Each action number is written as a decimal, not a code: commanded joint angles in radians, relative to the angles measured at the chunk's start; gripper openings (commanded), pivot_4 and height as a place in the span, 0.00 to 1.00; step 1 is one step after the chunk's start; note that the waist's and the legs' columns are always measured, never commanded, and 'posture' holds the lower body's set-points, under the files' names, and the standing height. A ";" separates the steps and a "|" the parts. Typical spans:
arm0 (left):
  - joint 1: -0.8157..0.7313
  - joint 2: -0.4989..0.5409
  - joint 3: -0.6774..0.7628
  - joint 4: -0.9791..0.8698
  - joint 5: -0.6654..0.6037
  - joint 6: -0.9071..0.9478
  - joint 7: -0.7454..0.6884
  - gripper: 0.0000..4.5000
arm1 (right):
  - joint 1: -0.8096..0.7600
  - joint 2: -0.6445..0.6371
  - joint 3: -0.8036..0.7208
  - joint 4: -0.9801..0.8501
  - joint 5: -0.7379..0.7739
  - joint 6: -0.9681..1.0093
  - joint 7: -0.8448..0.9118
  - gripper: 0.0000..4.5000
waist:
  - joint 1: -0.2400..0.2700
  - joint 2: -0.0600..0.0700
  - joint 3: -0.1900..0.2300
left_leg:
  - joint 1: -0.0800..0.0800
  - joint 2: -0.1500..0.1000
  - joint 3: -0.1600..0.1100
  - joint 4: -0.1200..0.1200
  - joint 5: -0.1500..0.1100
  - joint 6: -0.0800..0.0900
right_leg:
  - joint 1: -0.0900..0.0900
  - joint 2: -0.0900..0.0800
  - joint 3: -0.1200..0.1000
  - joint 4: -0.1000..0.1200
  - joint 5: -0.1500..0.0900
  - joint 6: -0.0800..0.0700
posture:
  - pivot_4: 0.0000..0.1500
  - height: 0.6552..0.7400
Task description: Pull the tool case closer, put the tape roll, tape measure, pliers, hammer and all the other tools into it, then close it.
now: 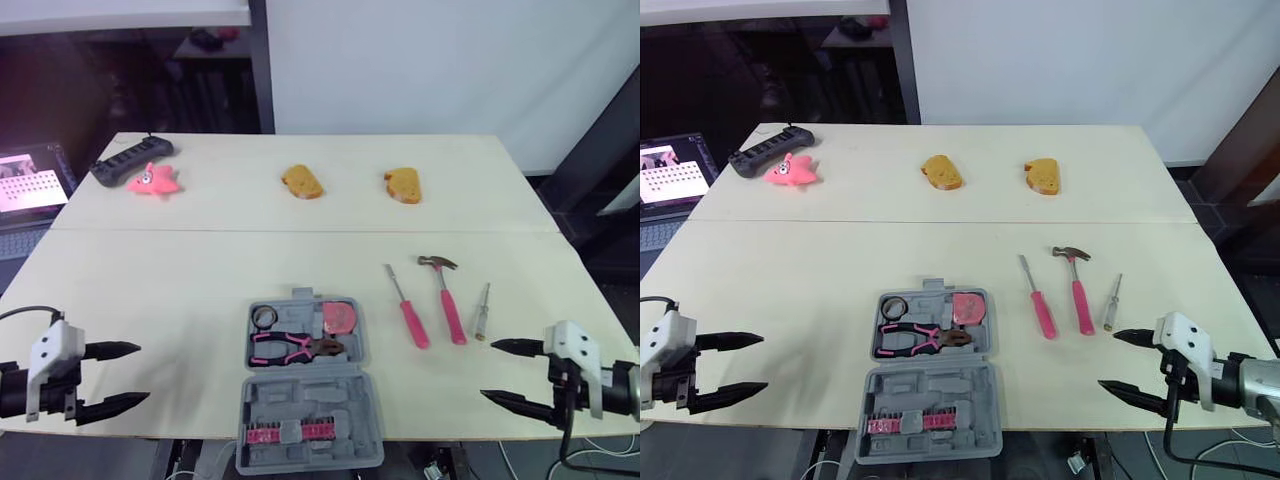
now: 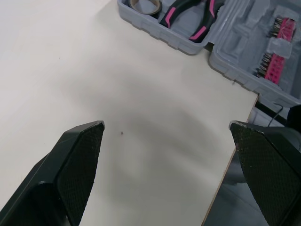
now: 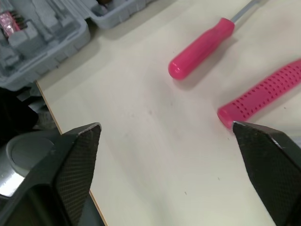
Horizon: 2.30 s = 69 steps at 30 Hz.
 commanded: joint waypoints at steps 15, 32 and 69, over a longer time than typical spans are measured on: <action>-0.170 -0.125 -0.356 -0.284 0.145 0.146 0.235 0.11 | -0.363 0.080 0.559 -0.273 -0.121 0.320 -0.212 0.69 | 0.005 0.002 0.001 | -0.002 0.000 -0.001 0.003 0.000 -0.001 | 0.001 0.000 0.000 0.000 0.001 0.001 | 1.00 1.00; -0.214 -0.193 -0.577 -0.254 0.304 0.206 0.381 0.00 | -0.584 0.145 0.905 -0.135 -0.370 0.458 -0.271 0.01 | 0.002 0.003 0.001 | -0.002 0.000 -0.001 0.010 0.000 0.000 | 0.002 0.000 0.000 0.002 0.003 0.004 | 1.00 1.00; -0.699 -0.416 -0.681 0.219 0.471 0.028 0.412 0.00 | -0.831 0.321 0.850 0.123 -0.437 0.499 -0.354 0.01 | 0.005 0.005 -0.001 | 0.010 -0.001 -0.002 0.011 0.000 0.000 | 0.016 0.001 0.000 0.001 0.006 0.007 | 1.00 1.00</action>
